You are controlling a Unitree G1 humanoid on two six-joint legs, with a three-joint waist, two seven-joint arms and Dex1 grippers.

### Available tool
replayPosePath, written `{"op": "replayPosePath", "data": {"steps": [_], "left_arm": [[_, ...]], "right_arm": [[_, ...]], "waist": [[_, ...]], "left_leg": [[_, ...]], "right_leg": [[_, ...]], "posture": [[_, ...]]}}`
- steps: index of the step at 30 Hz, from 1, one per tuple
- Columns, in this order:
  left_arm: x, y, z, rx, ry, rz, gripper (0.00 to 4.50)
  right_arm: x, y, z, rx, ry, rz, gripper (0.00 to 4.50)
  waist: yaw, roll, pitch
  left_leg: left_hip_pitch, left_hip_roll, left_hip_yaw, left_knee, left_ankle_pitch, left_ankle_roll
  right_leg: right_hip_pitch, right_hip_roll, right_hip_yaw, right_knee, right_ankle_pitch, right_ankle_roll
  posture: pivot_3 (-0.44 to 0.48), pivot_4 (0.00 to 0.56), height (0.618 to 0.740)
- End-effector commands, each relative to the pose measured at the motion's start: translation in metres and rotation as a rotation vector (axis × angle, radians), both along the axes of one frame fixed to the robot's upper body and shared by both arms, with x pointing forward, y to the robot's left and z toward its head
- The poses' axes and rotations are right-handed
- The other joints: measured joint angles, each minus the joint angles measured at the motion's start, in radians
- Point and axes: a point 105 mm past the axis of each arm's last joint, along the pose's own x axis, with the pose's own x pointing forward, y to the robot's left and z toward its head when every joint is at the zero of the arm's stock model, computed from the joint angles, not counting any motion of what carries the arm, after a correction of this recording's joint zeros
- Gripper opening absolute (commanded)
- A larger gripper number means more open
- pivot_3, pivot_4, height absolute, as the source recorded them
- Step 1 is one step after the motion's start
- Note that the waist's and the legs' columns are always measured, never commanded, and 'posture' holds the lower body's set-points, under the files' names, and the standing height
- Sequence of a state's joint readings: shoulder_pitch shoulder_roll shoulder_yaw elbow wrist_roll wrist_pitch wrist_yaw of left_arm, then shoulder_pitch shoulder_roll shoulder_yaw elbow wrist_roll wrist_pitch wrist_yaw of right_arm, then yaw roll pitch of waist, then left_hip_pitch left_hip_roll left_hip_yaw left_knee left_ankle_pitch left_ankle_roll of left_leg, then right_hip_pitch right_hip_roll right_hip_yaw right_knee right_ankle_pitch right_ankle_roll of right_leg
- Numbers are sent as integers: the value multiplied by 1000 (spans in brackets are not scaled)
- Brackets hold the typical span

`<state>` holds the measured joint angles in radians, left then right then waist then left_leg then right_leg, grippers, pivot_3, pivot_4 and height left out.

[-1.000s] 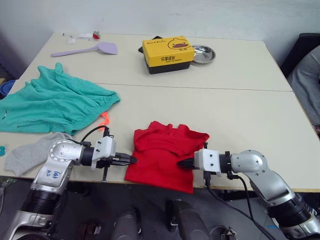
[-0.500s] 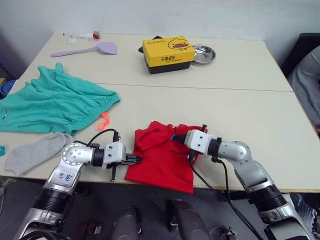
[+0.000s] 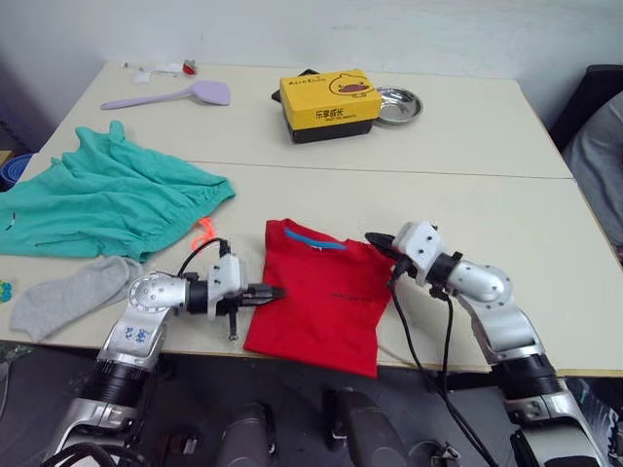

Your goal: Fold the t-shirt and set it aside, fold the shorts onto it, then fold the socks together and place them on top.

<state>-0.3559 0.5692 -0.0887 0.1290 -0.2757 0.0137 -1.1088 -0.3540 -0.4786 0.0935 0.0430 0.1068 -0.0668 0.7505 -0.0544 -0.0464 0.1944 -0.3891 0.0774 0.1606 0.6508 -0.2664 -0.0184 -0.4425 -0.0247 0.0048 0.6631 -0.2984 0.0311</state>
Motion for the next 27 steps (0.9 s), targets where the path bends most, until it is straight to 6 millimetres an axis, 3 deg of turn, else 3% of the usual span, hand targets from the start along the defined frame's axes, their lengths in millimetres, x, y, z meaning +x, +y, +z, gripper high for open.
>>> {"op": "replayPosePath", "data": {"steps": [1, 4, 9, 12, 16, 20, 23, 25, 27], "left_arm": [[10, -10, 22, -66, -37, 6, 29], [25, -16, 21, -46, -52, 43, 29], [57, -19, 16, -44, -57, 177, 29], [70, -18, 11, -47, -39, 251, 29], [77, -11, 4, -40, -31, 312, 29], [76, 0, -1, -94, 1, 373, 29], [68, 1, 12, -170, -34, 344, 29], [60, 1, 26, -243, -45, 310, 29], [43, 0, 33, -238, -62, 214, 29]], "right_arm": [[-26, 10, 17, 51, -33, 148, 0], [-31, 20, 0, 10, 36, 167, 0], [-12, 27, -20, -46, 85, 46, 0], [6, 22, -21, -42, 71, -79, 0], [16, 5, -22, -24, 77, -185, 0], [20, -27, -21, 45, 103, -281, 0], [18, -37, -3, 139, 64, -252, 0], [11, -32, 13, 162, 17, -173, 0], [-8, -13, 22, 162, 35, -9, 0]], "waist": [[0, 0, 0], [-2, 0, 0], [-3, 0, 0], [-2, 0, 0], [-1, 0, 0], [1, 0, 0], [-3, 0, 0], [-5, 0, 0], [-6, 0, 0]], "left_leg": [[0, 0, 0, 0, 0, 0], [0, 0, 0, 0, 0, 0], [1, -1, 0, 0, 1, -2], [1, -1, 0, 1, 2, -2], [0, -1, 0, 0, 2, -2], [0, -1, 1, 0, 2, -2], [0, -1, 1, 0, 2, -2], [1, 0, 2, -1, 2, -2], [1, 1, 1, -1, 3, -3]], "right_leg": [[0, 0, 0, 0, 0, 0], [0, 0, 1, 0, 0, 1], [0, 1, 1, 1, 1, 1], [0, 0, 1, 1, 1, 1], [0, 0, 0, 0, 1, 1], [0, 0, 0, 0, 1, 1], [0, 0, 1, 0, 1, 1], [0, 0, 1, 0, 1, 1], [0, 1, 1, 1, 1, 0]], "posture": [[0, 150, 740], [0, 150, 740], [0, 150, 740], [0, 150, 740], [0, 150, 740], [0, 150, 740], [0, 150, 740], [0, 150, 740], [0, 150, 740]]}}
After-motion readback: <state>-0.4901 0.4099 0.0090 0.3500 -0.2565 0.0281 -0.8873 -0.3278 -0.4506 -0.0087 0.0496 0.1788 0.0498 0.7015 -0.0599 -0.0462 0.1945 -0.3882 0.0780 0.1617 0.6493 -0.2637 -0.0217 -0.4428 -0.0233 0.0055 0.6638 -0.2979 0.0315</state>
